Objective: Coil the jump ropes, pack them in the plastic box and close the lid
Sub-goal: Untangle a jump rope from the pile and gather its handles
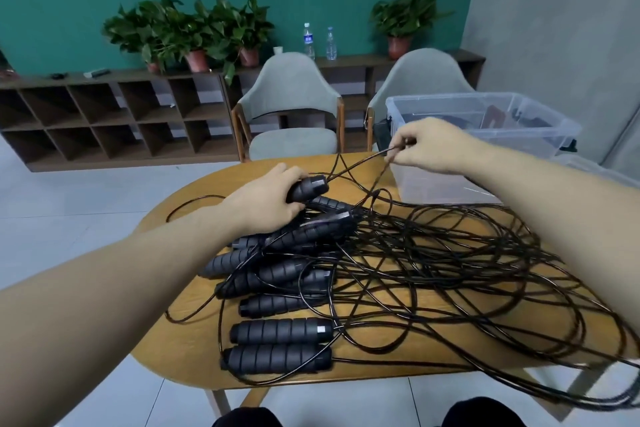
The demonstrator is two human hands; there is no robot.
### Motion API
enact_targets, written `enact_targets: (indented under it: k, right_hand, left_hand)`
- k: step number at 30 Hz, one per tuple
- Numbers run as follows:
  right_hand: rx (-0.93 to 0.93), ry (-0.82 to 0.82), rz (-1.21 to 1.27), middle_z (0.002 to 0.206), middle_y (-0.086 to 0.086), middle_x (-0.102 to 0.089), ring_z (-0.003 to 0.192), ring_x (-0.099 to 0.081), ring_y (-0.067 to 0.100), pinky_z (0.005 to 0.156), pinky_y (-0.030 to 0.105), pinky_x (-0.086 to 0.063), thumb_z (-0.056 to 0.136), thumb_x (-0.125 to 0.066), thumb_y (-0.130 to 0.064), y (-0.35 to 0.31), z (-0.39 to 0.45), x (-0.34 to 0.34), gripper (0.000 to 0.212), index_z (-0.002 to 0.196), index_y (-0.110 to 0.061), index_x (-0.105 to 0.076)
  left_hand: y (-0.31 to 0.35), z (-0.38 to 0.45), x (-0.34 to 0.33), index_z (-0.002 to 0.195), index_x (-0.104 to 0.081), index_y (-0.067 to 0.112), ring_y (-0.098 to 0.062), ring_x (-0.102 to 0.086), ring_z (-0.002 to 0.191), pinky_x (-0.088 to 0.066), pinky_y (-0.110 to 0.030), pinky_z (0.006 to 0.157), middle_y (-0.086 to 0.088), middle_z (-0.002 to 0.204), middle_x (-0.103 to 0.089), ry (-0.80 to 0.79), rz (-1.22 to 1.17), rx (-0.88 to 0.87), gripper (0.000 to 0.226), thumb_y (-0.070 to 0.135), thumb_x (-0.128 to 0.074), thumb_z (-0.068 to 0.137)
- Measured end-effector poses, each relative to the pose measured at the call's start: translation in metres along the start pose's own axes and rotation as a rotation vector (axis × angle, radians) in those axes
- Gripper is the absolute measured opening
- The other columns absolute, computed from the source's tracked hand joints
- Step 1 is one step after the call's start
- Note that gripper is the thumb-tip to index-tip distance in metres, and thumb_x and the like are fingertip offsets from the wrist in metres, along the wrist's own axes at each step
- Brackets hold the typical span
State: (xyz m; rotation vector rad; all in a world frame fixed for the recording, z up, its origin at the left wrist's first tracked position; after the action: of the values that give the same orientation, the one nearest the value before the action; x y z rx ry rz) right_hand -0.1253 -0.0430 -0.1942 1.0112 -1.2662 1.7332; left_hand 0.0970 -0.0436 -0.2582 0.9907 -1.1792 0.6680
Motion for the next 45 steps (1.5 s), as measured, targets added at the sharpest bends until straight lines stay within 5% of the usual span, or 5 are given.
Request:
enact_targets:
  k: [6,22,28,37,45]
  right_hand:
    - [-0.053,-0.326,-0.125,0.092,-0.008,-0.064,0.085,-0.057,0.010,0.072,0.027,-0.047,0.086,-0.062,-0.064,-0.008,-0.002,0.006,0.034,0.084,-0.030,-0.070]
    - [0.166,0.205,0.112,0.078,-0.002,-0.068,0.058,-0.050,0.008,0.053,0.021,-0.038,0.091,-0.067,-0.043,-0.045,0.018,0.070,0.027,0.089,-0.018,-0.076]
    - [0.113,0.044,0.071,0.062,-0.007,-0.062,0.046,-0.044,0.000,0.045,0.009,-0.034,0.088,-0.070,-0.047,-0.023,-0.003,0.066,0.027,0.079,-0.023,-0.072]
    - [-0.112,-0.636,0.178,0.092,0.011,-0.077,0.086,-0.073,0.022,0.097,0.044,-0.055,0.084,-0.076,-0.041,-0.021,-0.046,-0.013,0.058,0.131,-0.023,-0.049]
    - [-0.257,-0.709,0.520,0.086,0.008,-0.067,0.064,-0.056,0.016,0.066,0.030,-0.054,0.101,-0.033,-0.061,-0.043,-0.056,-0.047,0.066,0.128,-0.005,-0.054]
  left_hand:
    - [0.011,0.005,-0.011,0.112,-0.039,0.020,-0.022,-0.053,0.080,-0.040,-0.035,0.066,0.001,0.086,-0.054,-0.012,-0.211,0.047,0.034,0.021,-0.065,0.090]
    - [0.054,0.014,-0.035,0.116,-0.046,0.022,-0.019,-0.052,0.086,-0.045,-0.039,0.082,-0.013,0.094,-0.056,-0.234,-0.694,0.036,0.040,0.018,-0.066,0.082]
    - [0.035,0.012,-0.034,0.137,-0.034,0.033,-0.021,-0.052,0.077,-0.044,-0.034,0.071,-0.007,0.091,-0.053,-0.210,-0.716,0.115,0.071,0.009,-0.066,0.079]
    - [0.061,-0.002,-0.010,0.142,-0.019,0.038,-0.020,-0.052,0.070,-0.046,-0.028,0.061,-0.009,0.100,-0.050,-0.100,-0.620,-0.027,0.086,-0.003,-0.067,0.082]
    - [0.097,-0.019,0.019,0.153,-0.008,0.041,-0.023,-0.049,0.105,-0.043,-0.039,0.098,-0.006,0.142,-0.039,0.084,-0.265,-0.243,0.111,0.009,-0.074,0.071]
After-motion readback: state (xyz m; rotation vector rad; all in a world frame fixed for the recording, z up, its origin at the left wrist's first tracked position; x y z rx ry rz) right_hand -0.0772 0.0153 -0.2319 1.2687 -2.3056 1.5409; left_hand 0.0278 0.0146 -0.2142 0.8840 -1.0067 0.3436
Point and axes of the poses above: each hand's wrist, its own z-axis towards the middle knuckle, its own x-axis out of the back of the hand, y = z × x, the point moved 10 cm from there along z, towards the middle knuckle
